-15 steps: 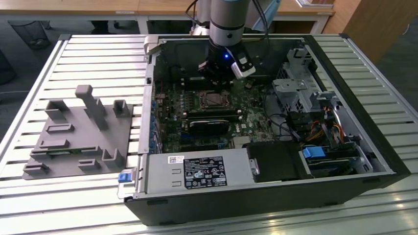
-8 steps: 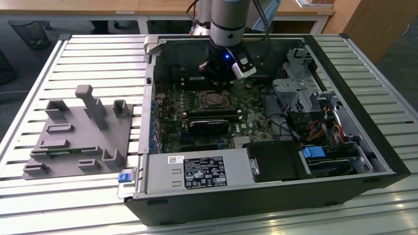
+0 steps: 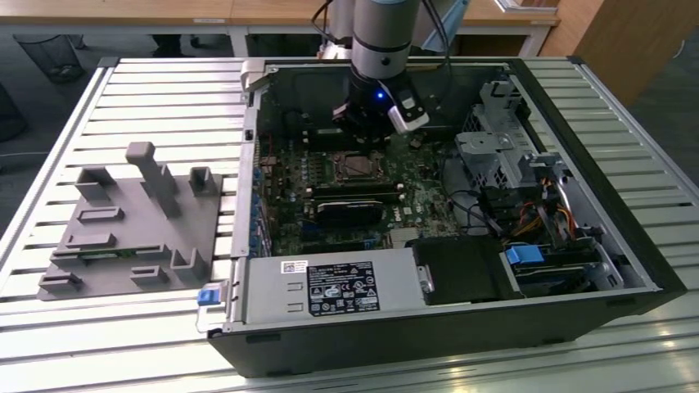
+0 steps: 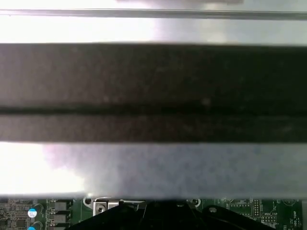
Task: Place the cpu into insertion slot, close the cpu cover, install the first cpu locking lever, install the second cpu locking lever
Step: 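Install the second cpu locking lever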
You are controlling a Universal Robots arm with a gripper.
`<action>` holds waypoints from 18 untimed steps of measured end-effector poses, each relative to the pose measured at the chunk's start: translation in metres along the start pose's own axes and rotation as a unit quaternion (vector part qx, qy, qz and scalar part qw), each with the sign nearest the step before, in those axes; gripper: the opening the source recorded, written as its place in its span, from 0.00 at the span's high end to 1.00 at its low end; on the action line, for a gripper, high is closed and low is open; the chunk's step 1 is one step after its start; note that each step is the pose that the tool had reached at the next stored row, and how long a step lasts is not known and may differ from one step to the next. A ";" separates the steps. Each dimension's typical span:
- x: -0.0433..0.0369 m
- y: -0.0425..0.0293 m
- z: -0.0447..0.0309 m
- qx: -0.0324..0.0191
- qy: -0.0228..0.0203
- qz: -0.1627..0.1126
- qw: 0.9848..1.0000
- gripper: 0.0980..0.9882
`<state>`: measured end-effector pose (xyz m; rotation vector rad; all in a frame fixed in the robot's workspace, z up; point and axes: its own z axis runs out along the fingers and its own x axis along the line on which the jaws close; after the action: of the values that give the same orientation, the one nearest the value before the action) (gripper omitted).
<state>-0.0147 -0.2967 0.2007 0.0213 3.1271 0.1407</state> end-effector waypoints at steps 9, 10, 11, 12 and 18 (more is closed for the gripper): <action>-0.0002 -0.0001 -0.0212 0.000 0.000 0.000 1.000 0.98; -0.0002 -0.0010 -0.0223 0.000 0.000 0.000 1.000 0.98; -0.0001 -0.0034 -0.0226 -0.001 0.000 0.000 1.000 0.98; -0.0001 -0.0066 -0.0229 -0.001 0.000 0.000 1.000 0.98; -0.0002 -0.0270 -0.0248 0.000 0.000 0.000 1.000 0.98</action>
<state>-0.0151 -0.3258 0.2230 0.0213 3.1272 0.1419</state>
